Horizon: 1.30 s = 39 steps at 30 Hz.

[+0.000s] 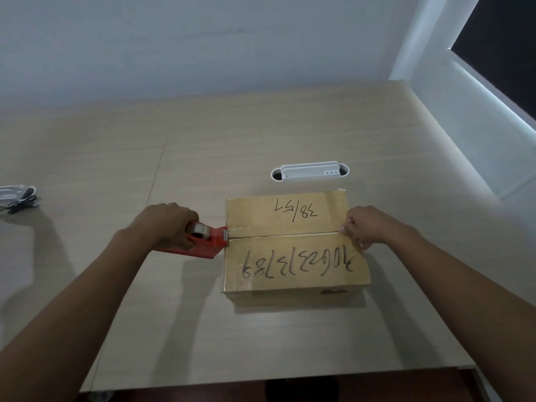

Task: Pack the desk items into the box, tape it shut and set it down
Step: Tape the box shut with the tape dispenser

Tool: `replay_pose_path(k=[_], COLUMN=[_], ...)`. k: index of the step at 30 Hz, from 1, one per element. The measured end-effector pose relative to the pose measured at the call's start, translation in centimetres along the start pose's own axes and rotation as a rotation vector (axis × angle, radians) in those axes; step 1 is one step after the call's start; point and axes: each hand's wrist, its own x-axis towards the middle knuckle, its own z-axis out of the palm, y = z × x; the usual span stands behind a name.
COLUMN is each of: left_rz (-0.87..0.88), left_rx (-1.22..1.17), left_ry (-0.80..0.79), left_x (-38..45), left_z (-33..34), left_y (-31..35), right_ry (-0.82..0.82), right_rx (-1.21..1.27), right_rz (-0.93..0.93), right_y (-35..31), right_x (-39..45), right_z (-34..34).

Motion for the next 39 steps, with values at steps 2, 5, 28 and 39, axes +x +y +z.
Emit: replay_pose_path(k=[2, 5, 28, 39], left_rz=[-0.003, -0.009, 0.027, 0.022], left_rx=[-0.018, -0.018, -0.033, -0.076], left_ry=[-0.006, -0.006, 0.038, 0.028], left_x=[0.1, 0.2, 1.4, 1.1], left_z=[0.3, 1.0, 3.1, 3.5], left_y=[-0.2, -0.8, -1.3, -1.5], right_ry=[-0.008, -0.009, -0.003, 0.500], right_rx=[0.014, 0.042, 0.224, 0.215], right_rz=[0.011, 0.015, 0.152, 0.020], right_y=[0.2, 0.4, 2.2, 4.4], right_x=[0.1, 0.0, 1.3, 0.1], right_z=[0.0, 0.0, -0.2, 3.4])
